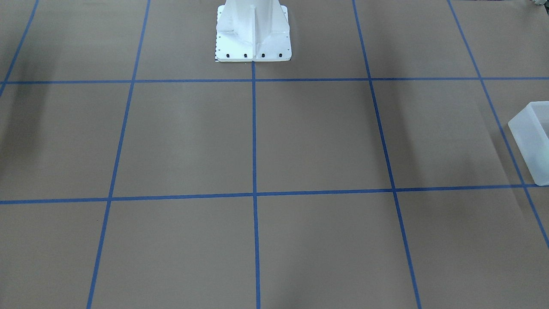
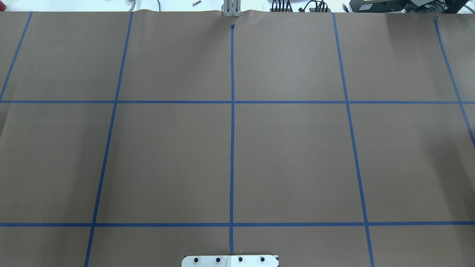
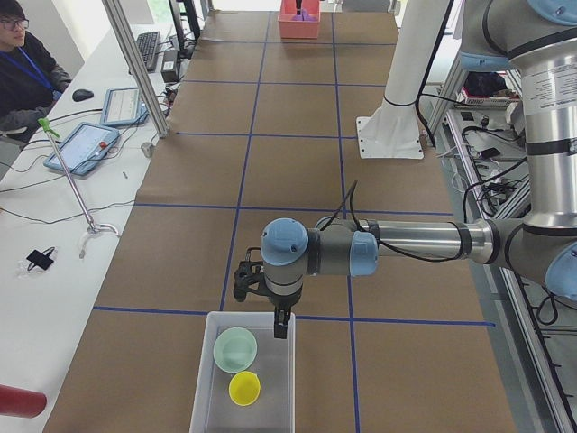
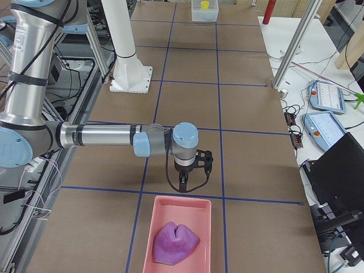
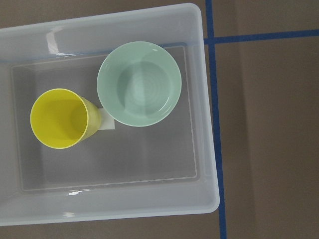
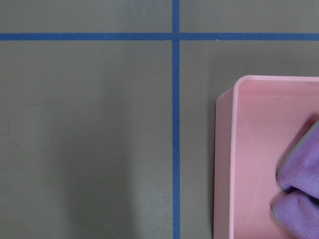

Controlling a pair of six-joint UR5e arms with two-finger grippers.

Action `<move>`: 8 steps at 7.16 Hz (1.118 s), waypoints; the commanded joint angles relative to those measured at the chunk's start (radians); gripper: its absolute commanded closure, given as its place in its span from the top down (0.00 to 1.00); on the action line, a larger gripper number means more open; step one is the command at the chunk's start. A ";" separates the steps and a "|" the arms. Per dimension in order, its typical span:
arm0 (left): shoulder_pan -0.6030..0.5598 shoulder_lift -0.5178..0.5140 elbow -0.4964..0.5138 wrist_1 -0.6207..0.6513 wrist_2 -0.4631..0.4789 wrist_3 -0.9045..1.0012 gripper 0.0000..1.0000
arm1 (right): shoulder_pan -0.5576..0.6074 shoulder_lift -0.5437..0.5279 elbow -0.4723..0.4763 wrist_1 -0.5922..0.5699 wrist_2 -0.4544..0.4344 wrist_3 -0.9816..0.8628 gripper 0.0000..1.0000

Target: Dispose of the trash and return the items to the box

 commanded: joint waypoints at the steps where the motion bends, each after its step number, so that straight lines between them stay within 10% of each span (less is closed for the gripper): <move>1: 0.000 0.003 0.000 0.002 0.001 0.001 0.98 | 0.000 0.000 0.022 0.000 0.019 -0.001 1.00; 8: 0.002 0.008 0.001 0.003 0.010 0.001 0.98 | -0.003 0.006 0.040 0.000 0.010 -0.001 1.00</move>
